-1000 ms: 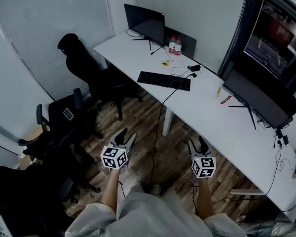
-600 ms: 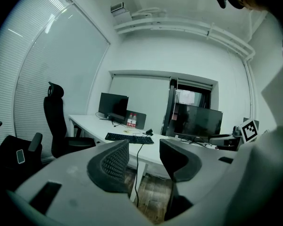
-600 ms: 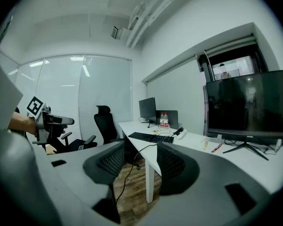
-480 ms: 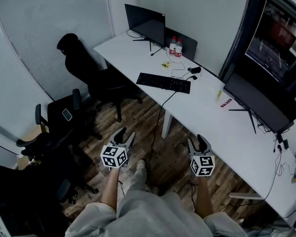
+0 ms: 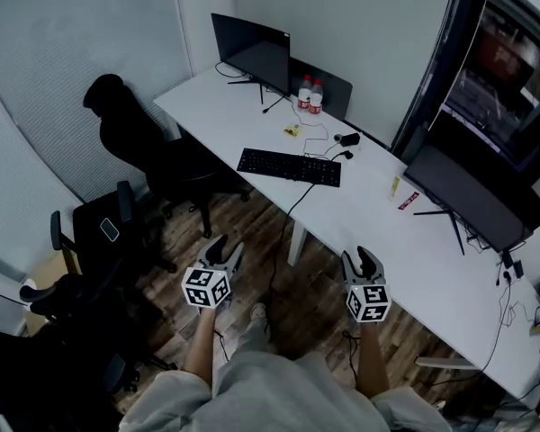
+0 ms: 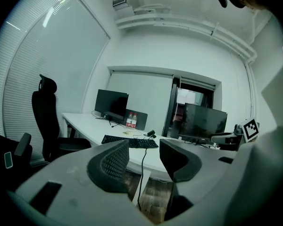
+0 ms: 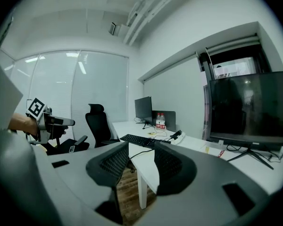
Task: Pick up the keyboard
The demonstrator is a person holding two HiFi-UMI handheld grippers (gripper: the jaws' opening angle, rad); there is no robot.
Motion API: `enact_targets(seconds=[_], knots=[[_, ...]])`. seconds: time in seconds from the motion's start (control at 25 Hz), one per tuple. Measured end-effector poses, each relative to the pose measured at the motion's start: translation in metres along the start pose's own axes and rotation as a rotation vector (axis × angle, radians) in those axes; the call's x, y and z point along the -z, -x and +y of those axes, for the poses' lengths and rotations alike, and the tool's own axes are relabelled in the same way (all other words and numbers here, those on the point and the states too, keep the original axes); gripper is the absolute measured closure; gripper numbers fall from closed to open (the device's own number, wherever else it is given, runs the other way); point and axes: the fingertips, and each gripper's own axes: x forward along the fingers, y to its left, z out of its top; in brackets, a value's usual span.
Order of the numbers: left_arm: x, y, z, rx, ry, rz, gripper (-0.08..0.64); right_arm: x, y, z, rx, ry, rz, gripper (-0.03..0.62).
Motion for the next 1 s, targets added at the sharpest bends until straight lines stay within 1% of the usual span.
enact_targets(seconds=[0.6,1.0], knots=[[-0.052,-0.091,0.084,0.051,0.004,-0.014,0.357,-0.047,-0.101,-0.012,0.085,0.009,0.001,0.439],[-0.061,-0.145,0.130,0.090,0.010,0.009,0.357,-0.060,-0.155,-0.018,0.135,0.012,0.016,0.439]])
